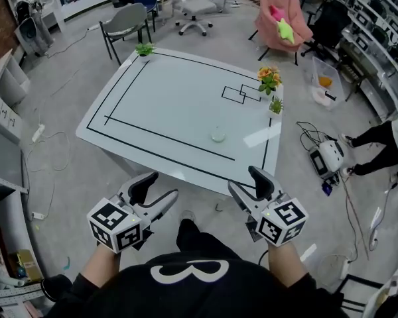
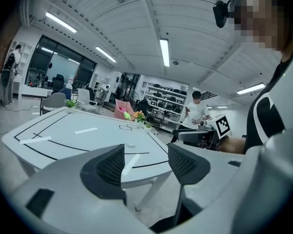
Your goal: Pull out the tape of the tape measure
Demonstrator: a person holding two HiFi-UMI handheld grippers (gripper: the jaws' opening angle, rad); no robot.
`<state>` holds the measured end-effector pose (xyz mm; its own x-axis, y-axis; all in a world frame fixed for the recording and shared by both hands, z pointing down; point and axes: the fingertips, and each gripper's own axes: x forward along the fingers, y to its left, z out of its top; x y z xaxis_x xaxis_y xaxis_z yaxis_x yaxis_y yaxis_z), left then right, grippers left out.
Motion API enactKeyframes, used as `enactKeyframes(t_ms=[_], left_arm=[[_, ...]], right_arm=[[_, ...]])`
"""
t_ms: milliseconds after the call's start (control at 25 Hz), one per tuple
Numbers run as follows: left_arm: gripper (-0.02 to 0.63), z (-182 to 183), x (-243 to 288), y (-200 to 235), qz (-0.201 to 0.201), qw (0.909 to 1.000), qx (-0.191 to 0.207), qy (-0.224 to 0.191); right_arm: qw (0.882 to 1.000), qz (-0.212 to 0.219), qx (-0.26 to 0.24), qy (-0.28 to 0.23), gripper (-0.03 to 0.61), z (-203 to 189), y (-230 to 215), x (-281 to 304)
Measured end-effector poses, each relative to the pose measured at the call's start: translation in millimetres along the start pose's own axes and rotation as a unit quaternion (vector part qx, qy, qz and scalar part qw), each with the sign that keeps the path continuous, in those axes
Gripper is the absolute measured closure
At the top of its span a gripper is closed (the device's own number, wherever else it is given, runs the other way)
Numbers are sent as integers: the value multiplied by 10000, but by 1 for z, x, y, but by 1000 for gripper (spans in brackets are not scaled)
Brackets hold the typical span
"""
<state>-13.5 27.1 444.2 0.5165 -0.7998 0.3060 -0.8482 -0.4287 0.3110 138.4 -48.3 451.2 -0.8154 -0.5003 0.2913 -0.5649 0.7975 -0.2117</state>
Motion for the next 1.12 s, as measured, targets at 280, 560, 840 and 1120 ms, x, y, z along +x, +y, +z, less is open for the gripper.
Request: enactKeyframes(t_ms=[280,560,840,1120], left_arm=[[351,34,50,56,-181,9996,-20,196],[351,61,91,107,-245,9992,-10,323],[351,75,111,130,-511,9979,-65,388],[351,85,123,156,-931,9938,-105,596]], right_arm=[[9998,-46,63,167,308,19,-43,71],[9983,-211,66,542,310,16,-81,124],[9939,-487,249,954,310,-9,-96,155],[9863,-939,461,1276,308,-24,-111,177]])
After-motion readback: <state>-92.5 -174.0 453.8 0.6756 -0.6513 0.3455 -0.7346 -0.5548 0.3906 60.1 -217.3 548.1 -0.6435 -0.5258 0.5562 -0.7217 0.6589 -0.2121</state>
